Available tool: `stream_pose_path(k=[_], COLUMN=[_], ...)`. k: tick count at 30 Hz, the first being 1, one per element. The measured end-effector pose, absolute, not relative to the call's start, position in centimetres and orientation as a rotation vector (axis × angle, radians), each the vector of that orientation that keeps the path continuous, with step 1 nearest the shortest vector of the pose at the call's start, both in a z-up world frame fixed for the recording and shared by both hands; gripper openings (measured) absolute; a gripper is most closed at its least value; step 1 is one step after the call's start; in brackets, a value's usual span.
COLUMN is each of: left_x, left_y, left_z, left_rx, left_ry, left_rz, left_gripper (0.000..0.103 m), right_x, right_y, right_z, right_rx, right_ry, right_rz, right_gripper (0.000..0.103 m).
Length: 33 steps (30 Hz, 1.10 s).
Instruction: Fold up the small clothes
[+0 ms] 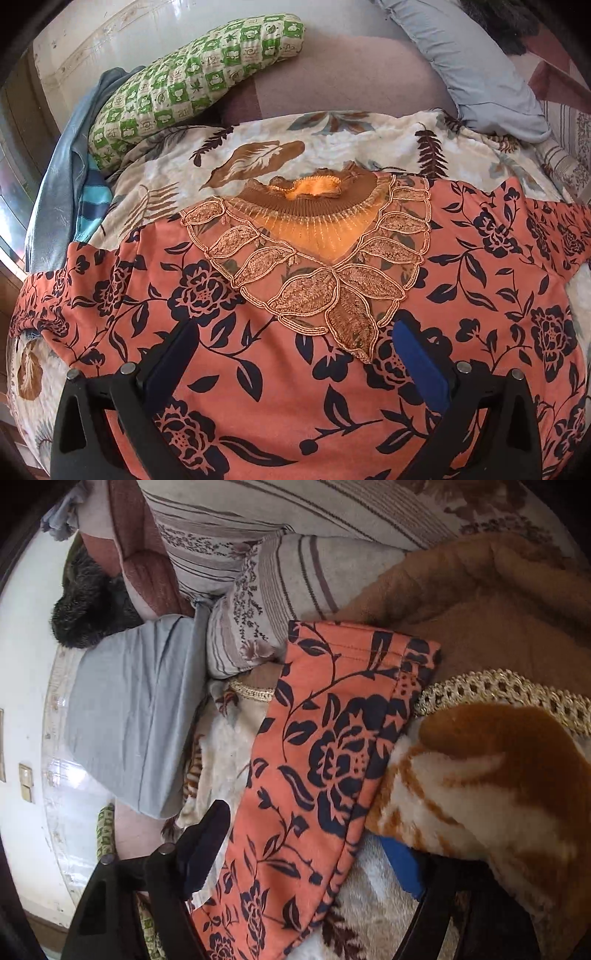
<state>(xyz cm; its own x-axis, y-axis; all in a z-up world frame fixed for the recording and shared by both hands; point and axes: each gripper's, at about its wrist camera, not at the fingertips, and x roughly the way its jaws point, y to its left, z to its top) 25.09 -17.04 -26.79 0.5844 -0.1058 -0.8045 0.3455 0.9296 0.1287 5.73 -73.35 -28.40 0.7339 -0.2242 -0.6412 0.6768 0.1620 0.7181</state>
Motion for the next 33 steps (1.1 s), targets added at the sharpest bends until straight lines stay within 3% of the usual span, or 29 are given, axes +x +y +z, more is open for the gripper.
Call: stream_pose_path(k=[1,3,4,5,9,15,23,29,33], left_x=[25.1,25.3,25.5,25.6,25.8,27.3,29.0,30.0,31.0], left_y=[-16.8,-16.2,-15.7,-15.2,-12.8,-8.7,-4.6,-0.4,3.4], left_z=[-26.8,-26.9,-26.9,-26.9,-26.7,-26.7,-24.1,-23.2,-23.3], left_rx=[0.288,0.271,0.253,0.236,0.191,0.068,0.027,0.027,-0.009], left_ry=[0.910,0.918,0.927,0.932,0.918,0.941,0.854,0.821,0.833], left_rz=[-0.267,-0.263,-0.261,-0.254,-0.201,-0.113,0.020,0.125,0.207], left_gripper=[0.103,0.103,0.103,0.103,0.103,0.103,0.103,0.103,0.103], right_x=[5.9,6.6,6.7,6.4,5.9,8.5,17.0,24.5,29.0], right_y=[-73.6,-73.9,-74.1,-74.4,-73.2,-68.3,-50.7,-33.4,-22.5], right_z=[-28.4,-28.6,-28.9,-29.5,-28.9,-22.4,-14.2,-16.9,-21.5], right_rx=[1.257,1.237,1.230,1.247,1.219,1.090,0.867,0.737,0.542], right_ry=[0.428,0.456,0.465,0.452,0.360,0.285,0.399,0.584,0.817], right_rz=[-0.692,-0.731,-0.741,-0.731,-0.745,-0.586,-0.187,0.038,0.070], right_gripper=[0.079,0.056,0.028,0.012,0.011,0.009,0.009,0.009,0.010])
